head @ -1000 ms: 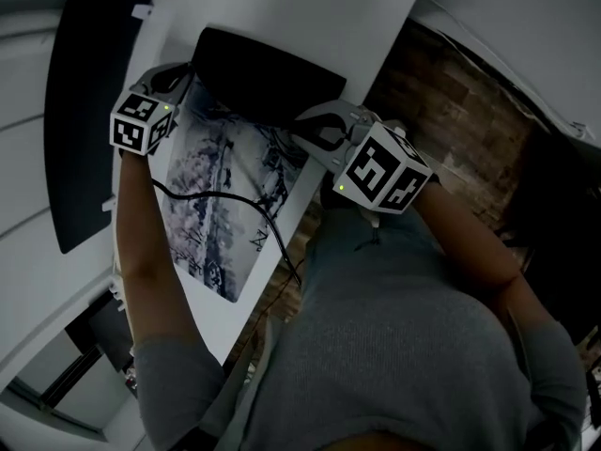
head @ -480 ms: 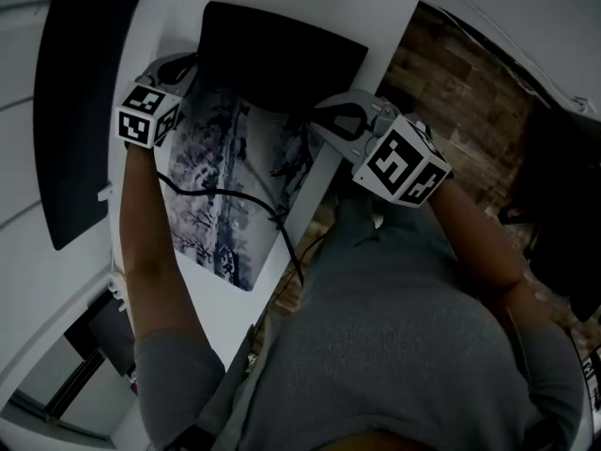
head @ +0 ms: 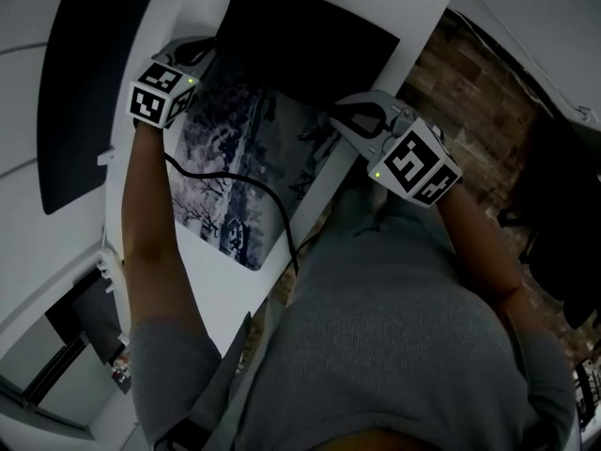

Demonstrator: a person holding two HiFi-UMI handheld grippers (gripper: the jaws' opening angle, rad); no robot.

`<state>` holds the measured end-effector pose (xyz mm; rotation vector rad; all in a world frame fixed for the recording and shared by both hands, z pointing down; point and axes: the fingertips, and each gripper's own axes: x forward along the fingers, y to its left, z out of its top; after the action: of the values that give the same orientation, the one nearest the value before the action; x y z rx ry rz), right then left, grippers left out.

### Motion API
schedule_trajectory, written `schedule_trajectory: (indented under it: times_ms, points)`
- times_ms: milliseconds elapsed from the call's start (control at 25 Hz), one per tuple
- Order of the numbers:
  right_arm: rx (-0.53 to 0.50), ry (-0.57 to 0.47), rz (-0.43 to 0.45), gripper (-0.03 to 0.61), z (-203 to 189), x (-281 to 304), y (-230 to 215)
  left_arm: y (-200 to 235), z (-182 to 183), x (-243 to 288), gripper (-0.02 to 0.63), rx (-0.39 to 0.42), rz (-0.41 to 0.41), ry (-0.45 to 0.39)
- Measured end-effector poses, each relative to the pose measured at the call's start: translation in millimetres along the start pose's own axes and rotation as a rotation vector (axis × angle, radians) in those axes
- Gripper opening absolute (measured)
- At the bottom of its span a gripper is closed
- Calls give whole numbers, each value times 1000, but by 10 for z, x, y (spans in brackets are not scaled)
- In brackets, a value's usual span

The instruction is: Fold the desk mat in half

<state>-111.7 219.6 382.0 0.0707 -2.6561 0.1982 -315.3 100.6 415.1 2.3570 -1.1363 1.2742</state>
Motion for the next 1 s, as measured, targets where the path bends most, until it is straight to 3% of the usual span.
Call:
schedule_trajectory:
  times_ms: [1000]
  points:
    - [-83, 79, 69, 29, 45, 322, 933, -313, -680, -596, 25, -33, 26, -50]
